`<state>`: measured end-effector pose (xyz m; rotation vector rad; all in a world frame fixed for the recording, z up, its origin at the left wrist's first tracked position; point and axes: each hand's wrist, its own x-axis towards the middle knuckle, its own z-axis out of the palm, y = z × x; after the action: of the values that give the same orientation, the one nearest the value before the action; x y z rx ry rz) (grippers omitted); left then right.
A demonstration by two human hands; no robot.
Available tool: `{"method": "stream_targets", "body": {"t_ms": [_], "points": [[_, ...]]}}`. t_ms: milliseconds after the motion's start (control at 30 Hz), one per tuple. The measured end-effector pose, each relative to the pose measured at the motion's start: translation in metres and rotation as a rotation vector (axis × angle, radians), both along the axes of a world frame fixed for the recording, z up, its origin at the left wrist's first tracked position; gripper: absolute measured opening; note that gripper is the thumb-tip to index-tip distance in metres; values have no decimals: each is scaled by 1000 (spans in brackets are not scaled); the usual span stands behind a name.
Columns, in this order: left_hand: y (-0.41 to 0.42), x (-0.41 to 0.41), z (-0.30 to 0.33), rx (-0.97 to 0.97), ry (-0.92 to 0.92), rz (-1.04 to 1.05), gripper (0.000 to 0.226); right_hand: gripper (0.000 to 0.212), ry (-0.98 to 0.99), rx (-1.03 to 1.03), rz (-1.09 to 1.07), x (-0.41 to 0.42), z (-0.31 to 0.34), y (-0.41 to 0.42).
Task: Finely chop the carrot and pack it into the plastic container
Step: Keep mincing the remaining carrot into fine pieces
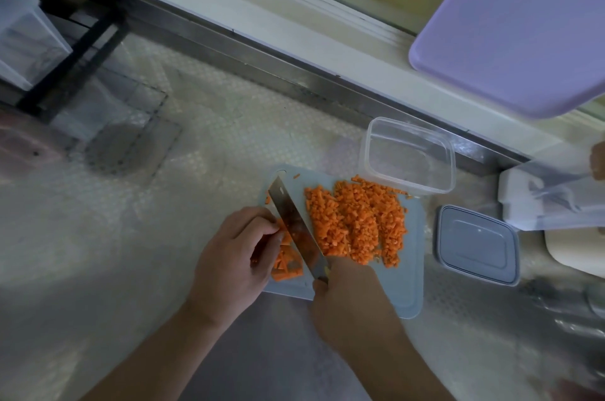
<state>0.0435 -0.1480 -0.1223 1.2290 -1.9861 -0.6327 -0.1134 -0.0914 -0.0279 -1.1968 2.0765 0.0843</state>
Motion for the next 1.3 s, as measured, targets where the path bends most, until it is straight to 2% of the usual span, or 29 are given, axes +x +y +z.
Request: {"method": "stream_targets", "body": {"t_ms": [100, 167, 267, 400, 533, 767, 900, 1033, 1300], "points": [[0, -1, -2, -10, -3, 7, 8, 16, 7, 51, -6, 3, -2, -2], [0, -2, -3, -10, -9, 16, 7, 3, 27, 102, 7, 4, -3, -7], [1, -2, -3, -2, -11, 6, 8, 13, 44, 122, 13, 6, -7, -16], [1, 0, -3, 18, -8, -4, 11, 4, 20, 51, -6, 7, -12, -17], [1, 1, -1, 43, 9, -23, 12, 13, -14, -66, -80, 3, -11, -7], [2, 9, 11, 98, -33, -23, 15, 3, -44, -77, -82, -10, -6, 2], [5, 13, 12, 127, -41, -39, 14, 18, -47, -70, -70, -13, 0, 3], [6, 13, 8, 88, -45, -43, 10, 5, -68, -60, -41, -8, 3, 5], [7, 9, 2, -8, -40, -15, 5, 7, -4, 29, 31, 2, 3, 3]]}}
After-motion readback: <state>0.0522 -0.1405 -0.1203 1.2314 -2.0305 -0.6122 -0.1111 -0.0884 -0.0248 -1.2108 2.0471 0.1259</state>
